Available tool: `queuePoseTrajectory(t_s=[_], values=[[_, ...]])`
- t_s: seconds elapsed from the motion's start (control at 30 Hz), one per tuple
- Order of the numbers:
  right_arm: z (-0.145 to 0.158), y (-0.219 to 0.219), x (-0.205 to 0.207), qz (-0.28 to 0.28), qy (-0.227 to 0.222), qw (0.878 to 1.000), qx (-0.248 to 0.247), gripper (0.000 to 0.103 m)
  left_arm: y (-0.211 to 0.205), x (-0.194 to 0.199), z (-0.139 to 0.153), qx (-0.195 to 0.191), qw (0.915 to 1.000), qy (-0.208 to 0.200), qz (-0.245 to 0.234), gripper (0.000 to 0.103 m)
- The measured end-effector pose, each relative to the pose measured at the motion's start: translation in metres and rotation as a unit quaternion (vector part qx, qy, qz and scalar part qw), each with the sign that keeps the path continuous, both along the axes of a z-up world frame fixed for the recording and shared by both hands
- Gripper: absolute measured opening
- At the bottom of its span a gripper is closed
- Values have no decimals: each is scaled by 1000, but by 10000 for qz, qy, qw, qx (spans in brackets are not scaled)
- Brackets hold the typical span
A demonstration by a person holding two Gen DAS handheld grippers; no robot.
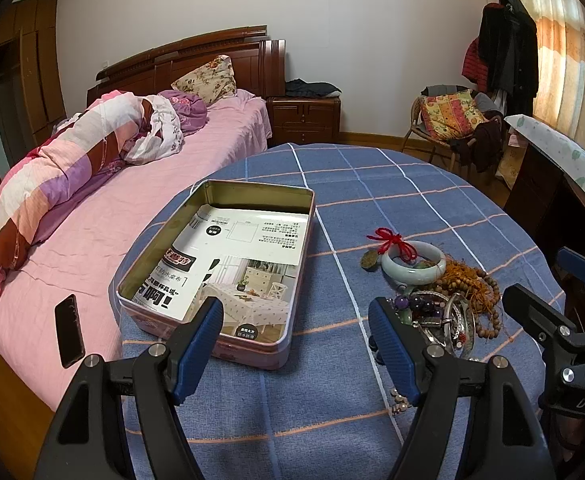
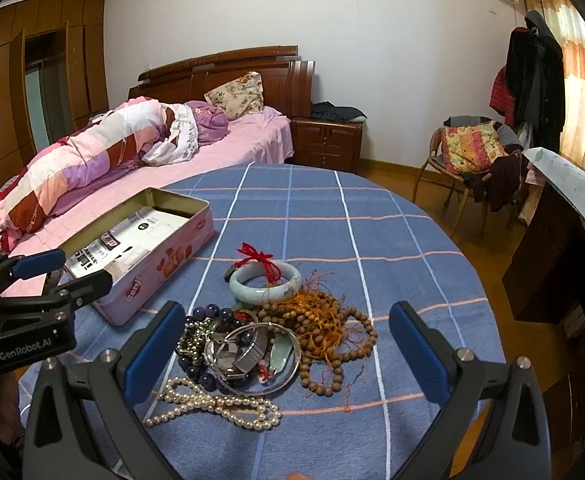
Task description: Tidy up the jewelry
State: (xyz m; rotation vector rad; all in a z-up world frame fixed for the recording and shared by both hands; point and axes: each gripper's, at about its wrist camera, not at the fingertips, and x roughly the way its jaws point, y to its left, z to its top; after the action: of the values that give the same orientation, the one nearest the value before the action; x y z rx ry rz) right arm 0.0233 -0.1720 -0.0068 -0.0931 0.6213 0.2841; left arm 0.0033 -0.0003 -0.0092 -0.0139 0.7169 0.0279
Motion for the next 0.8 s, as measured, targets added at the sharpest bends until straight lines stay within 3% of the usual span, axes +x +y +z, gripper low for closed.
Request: queuePoseTrajectory(t_s=[0.8], values=[[-1,2,1,13,33,10000,21,103,1,1,-1,12,10000,16,3,75]])
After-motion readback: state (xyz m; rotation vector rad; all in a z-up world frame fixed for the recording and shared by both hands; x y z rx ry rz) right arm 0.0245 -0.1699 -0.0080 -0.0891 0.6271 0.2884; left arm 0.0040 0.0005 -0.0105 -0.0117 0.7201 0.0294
